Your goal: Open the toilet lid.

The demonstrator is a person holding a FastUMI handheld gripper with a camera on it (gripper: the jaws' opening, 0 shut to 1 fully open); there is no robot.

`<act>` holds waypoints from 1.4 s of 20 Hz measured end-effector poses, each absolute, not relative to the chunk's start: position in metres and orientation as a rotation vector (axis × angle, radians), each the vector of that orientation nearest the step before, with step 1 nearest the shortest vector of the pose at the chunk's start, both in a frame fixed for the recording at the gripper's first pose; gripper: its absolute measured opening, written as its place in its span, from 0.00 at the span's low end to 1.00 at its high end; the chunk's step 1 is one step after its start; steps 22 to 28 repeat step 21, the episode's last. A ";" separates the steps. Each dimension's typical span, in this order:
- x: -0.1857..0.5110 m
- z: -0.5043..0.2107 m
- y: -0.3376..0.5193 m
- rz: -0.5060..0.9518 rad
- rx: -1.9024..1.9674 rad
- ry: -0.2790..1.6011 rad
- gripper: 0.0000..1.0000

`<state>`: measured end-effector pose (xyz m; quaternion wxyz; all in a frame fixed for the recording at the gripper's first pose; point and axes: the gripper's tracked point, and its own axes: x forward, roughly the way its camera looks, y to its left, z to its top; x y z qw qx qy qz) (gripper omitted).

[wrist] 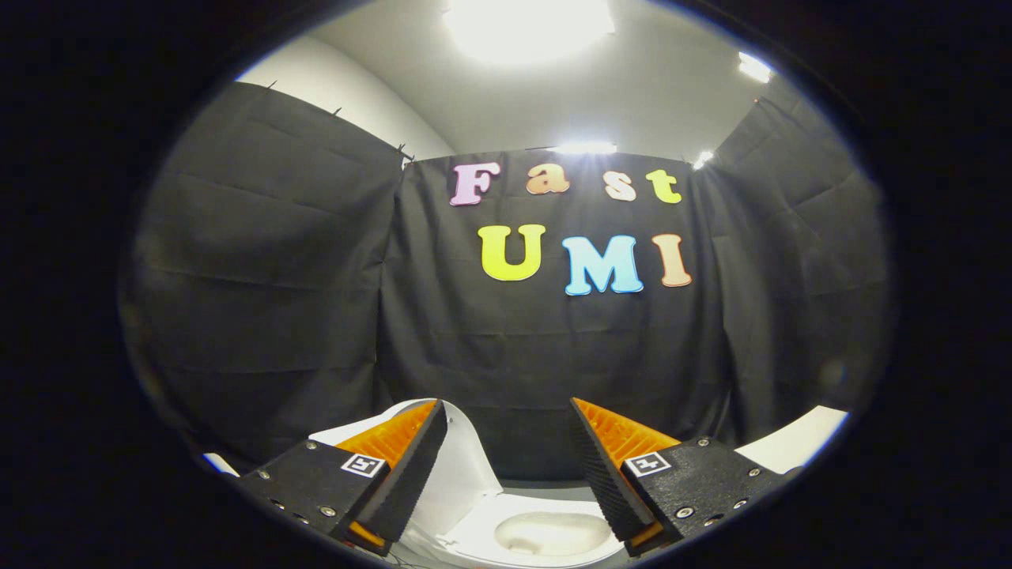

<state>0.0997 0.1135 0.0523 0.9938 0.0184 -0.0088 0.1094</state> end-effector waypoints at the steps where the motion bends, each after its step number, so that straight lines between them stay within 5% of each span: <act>1: 0.102 0.054 0.098 0.207 0.058 -0.024 0.94; 16: 0.092 0.020 -0.040 0.036 0.040 0.014 0.94; 28: 0.080 0.031 -0.027 0.030 0.085 -0.002 0.94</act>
